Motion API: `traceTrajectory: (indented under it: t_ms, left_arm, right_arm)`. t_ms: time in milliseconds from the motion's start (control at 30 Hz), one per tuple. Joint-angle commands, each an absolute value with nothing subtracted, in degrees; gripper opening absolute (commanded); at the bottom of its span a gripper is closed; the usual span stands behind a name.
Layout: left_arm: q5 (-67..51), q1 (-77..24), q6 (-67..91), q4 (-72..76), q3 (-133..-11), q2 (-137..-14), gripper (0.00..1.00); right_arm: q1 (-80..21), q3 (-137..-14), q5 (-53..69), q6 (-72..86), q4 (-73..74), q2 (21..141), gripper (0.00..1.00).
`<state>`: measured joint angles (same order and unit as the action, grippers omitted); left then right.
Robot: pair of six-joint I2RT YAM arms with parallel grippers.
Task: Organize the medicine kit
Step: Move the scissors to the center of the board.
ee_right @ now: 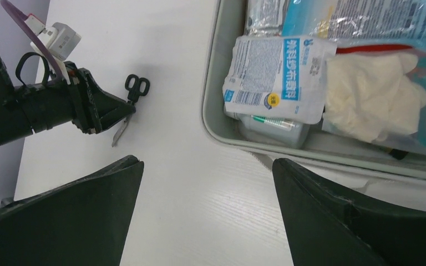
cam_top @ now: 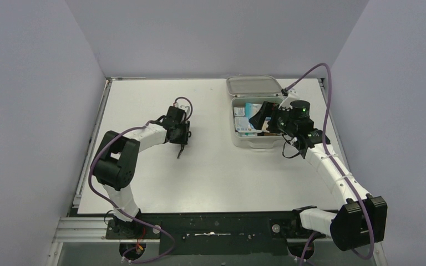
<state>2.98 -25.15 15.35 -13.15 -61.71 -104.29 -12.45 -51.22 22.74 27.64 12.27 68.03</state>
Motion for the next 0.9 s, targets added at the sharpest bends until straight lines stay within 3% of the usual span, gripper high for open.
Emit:
traceTrajectory:
  t_ms: [0,233,600,867]
  left_arm:
    - [3.1,-26.5,15.6,-14.0,-59.6,-103.7,0.27]
    - [4.3,-27.4,15.6,-15.3,-56.5,-99.3,0.13]
    - [1.5,-29.7,20.5,-15.7,-46.1,-90.6,0.13]
    - [-6.8,-30.1,26.6,-10.4,-38.4,-80.8,0.16]
  right_arm:
    - [-14.1,-49.1,24.5,32.0,7.5,67.6,0.90]
    - [-16.6,-50.8,23.2,31.9,9.2,67.9,0.88]
    - [-26.1,-48.2,19.4,35.5,9.1,65.4,0.85]
    - [-30.6,-47.5,16.5,38.3,8.2,67.6,0.80]
